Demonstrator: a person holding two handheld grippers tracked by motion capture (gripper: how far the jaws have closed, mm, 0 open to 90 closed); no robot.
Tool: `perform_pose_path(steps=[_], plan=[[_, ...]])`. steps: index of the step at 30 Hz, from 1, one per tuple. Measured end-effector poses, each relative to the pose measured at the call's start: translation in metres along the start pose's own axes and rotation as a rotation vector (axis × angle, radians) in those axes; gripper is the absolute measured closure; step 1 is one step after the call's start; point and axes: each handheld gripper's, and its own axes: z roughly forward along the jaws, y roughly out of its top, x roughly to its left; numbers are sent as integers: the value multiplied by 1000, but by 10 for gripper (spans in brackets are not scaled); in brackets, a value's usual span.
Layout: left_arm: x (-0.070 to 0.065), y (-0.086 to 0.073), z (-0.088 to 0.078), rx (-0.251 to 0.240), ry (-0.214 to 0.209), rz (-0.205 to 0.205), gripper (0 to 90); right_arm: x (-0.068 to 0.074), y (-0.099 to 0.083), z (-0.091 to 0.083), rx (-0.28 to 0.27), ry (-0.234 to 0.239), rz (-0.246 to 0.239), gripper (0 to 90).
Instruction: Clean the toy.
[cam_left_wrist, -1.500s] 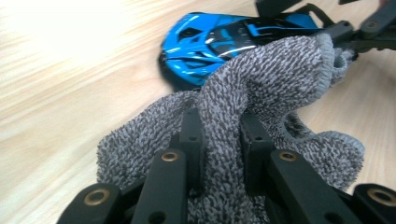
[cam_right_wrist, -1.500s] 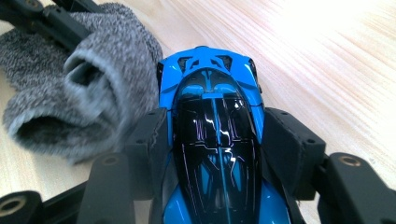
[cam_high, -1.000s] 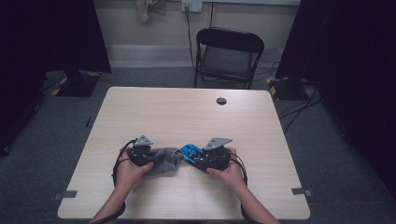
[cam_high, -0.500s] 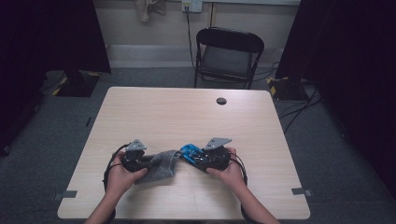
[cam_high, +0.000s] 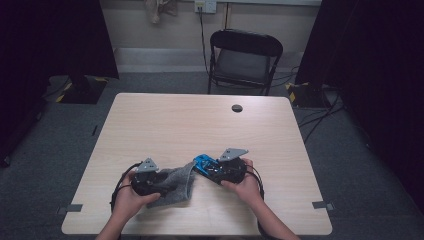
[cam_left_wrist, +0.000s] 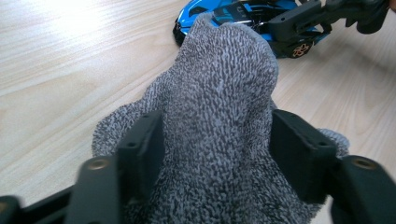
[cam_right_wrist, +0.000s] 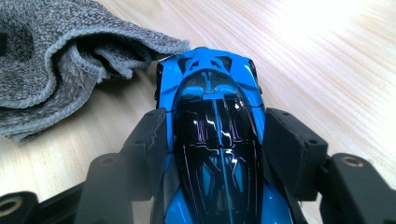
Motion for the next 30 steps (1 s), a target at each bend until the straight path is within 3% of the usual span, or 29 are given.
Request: perform_pose_path(steps=[3, 5, 7, 14, 21, 26, 30], plan=[[0, 3, -4, -14, -2, 8, 298, 0, 0, 0, -1, 7, 19, 375], [0, 3, -6, -22, 4, 16, 279, 1, 3, 1, 19, -11, 6, 231], [0, 3, -7, -23, 5, 11, 278, 3, 5, 3, 74, -30, -26, 234], [3, 3, -12, -31, 18, 6, 266, 7, 16, -3, 38, -7, -40, 226], [9, 4, -23, -34, 35, 9, 252, 21, 35, -2, 63, 77, -121, 221], [15, 1, -29, -43, 45, -14, 246, 38, 52, 7, 51, 154, -156, 220], [19, -1, -35, -43, 57, -36, 243, 53, 65, 16, 56, 187, -207, 217]])
